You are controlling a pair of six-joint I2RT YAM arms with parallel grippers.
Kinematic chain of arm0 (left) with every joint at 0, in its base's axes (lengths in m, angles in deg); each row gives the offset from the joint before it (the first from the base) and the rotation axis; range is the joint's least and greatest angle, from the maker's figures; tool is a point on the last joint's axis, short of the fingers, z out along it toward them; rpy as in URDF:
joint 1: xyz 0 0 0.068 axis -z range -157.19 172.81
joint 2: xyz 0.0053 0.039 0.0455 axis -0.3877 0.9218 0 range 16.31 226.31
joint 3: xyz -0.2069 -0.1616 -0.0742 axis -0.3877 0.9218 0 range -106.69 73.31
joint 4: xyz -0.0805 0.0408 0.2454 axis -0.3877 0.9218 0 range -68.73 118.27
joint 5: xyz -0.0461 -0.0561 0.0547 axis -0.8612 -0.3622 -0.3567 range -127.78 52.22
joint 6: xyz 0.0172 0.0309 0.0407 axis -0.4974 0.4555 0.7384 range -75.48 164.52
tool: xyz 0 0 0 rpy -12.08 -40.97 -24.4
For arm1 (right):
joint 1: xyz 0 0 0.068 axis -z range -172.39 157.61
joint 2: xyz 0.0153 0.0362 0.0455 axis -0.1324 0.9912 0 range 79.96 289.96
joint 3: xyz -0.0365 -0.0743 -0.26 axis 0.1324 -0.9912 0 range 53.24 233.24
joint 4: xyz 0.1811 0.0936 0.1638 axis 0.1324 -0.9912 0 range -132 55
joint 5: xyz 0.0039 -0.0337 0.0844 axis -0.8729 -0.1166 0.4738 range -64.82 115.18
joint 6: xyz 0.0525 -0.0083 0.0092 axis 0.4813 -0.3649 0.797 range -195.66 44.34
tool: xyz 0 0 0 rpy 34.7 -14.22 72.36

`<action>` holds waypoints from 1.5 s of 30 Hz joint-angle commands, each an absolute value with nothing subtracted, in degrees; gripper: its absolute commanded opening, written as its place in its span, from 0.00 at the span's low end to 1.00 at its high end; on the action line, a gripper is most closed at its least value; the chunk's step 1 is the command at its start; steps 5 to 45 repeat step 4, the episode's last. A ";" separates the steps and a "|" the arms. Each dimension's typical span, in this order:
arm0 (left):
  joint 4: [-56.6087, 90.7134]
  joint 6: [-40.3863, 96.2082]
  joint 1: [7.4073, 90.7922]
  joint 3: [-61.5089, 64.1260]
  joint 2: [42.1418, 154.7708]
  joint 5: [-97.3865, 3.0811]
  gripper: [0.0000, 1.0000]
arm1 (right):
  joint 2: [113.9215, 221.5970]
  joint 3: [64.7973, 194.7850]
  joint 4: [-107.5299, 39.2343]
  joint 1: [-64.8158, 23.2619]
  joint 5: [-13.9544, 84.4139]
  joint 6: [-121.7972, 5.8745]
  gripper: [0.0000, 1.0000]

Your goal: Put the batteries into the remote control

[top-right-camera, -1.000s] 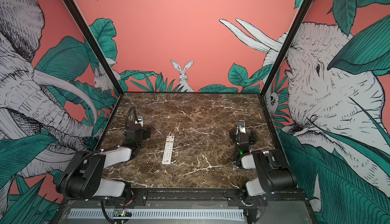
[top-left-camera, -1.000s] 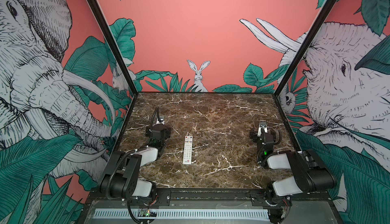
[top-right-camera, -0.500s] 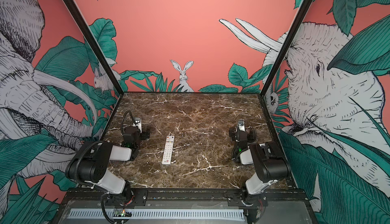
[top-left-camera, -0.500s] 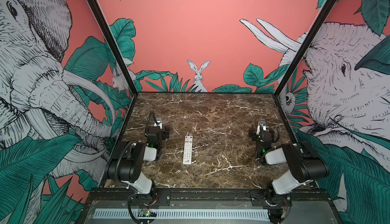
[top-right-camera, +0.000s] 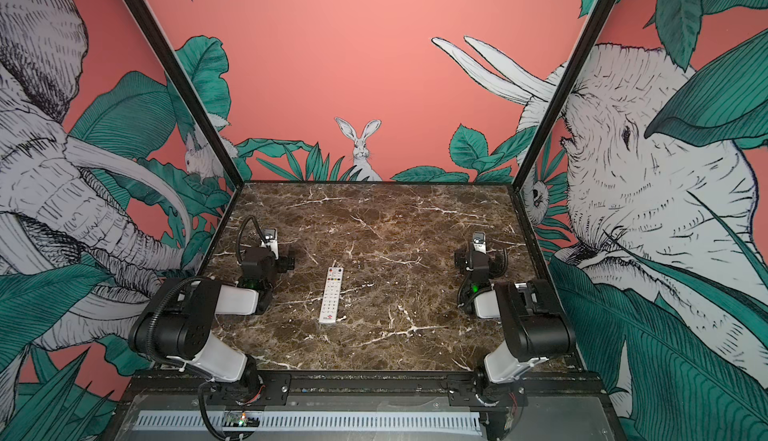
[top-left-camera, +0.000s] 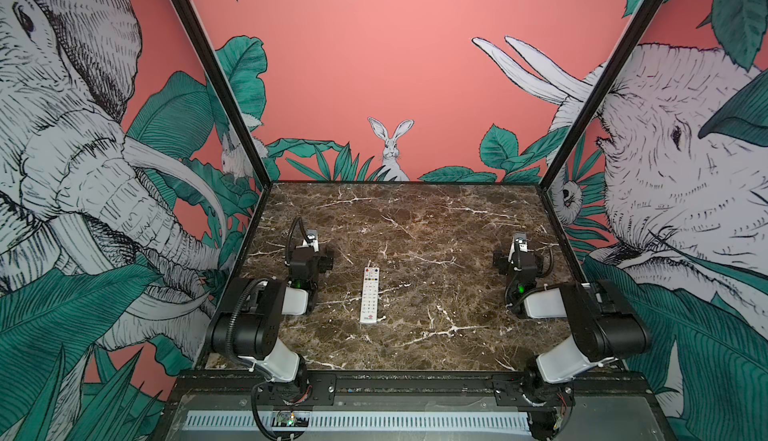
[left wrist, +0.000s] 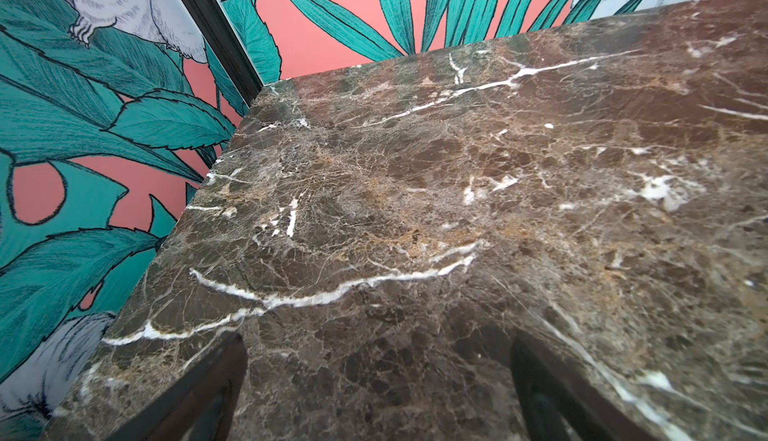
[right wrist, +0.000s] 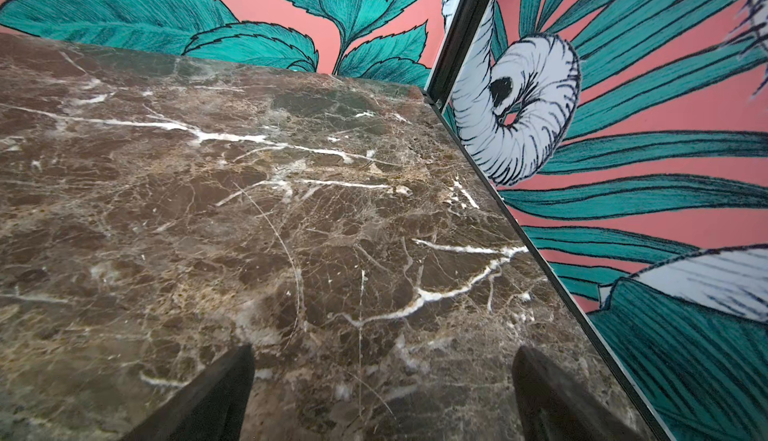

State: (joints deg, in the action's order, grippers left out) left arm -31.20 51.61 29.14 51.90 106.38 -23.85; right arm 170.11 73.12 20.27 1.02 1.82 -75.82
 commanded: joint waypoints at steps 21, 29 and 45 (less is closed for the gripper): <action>-31.15 51.34 28.67 51.00 105.33 -24.75 1.00 | 169.34 73.74 21.85 1.24 1.36 -75.05 0.99; -31.15 51.34 28.67 51.00 105.33 -24.75 1.00 | 169.34 73.74 21.85 1.24 1.36 -75.05 0.99; -31.15 51.34 28.67 51.00 105.33 -24.75 1.00 | 169.34 73.74 21.85 1.24 1.36 -75.05 0.99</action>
